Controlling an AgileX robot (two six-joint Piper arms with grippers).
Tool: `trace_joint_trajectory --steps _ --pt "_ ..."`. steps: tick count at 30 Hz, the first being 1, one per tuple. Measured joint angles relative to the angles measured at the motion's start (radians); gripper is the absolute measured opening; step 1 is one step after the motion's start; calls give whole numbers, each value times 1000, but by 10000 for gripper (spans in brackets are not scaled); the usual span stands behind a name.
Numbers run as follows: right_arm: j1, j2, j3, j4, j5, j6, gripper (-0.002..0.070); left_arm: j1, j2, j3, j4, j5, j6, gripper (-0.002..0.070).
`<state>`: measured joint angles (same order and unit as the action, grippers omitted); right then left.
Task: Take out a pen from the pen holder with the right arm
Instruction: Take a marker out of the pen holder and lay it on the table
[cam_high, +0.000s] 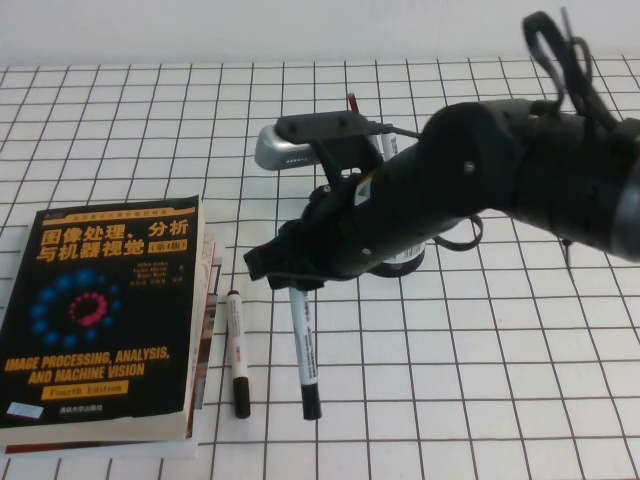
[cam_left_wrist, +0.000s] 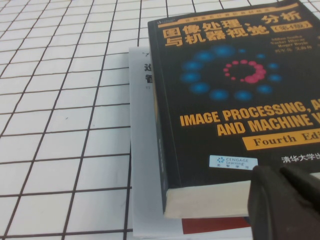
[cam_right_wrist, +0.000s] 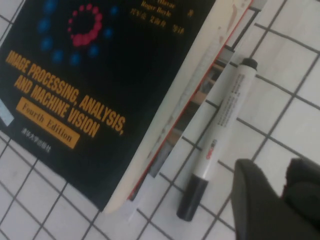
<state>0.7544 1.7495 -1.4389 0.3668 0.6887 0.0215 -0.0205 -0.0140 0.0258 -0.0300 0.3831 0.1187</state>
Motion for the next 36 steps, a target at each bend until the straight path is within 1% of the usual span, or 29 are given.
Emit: trace_joint_trajectory --steps 7,14,18,25,27,32,36 --pt "2 213 -190 29 45 24 106 0 0 0 0 0 0 -4" --pt "-4 373 -351 44 104 28 106 0 0 0 0 0 0 -4" --pt "-20 426 -387 65 106 32 106 0 0 0 0 0 0 -4" --pt "-30 455 -393 92 95 36 108 0 0 0 0 0 0 -4" --pt "-30 460 -393 93 93 36 132 0 0 0 0 0 0 -5" --pt "-30 464 -393 93 93 36 263 0 0 0 0 0 0 -4" --pt "-30 464 -393 93 91 36 293 0 0 0 0 0 0 -4"
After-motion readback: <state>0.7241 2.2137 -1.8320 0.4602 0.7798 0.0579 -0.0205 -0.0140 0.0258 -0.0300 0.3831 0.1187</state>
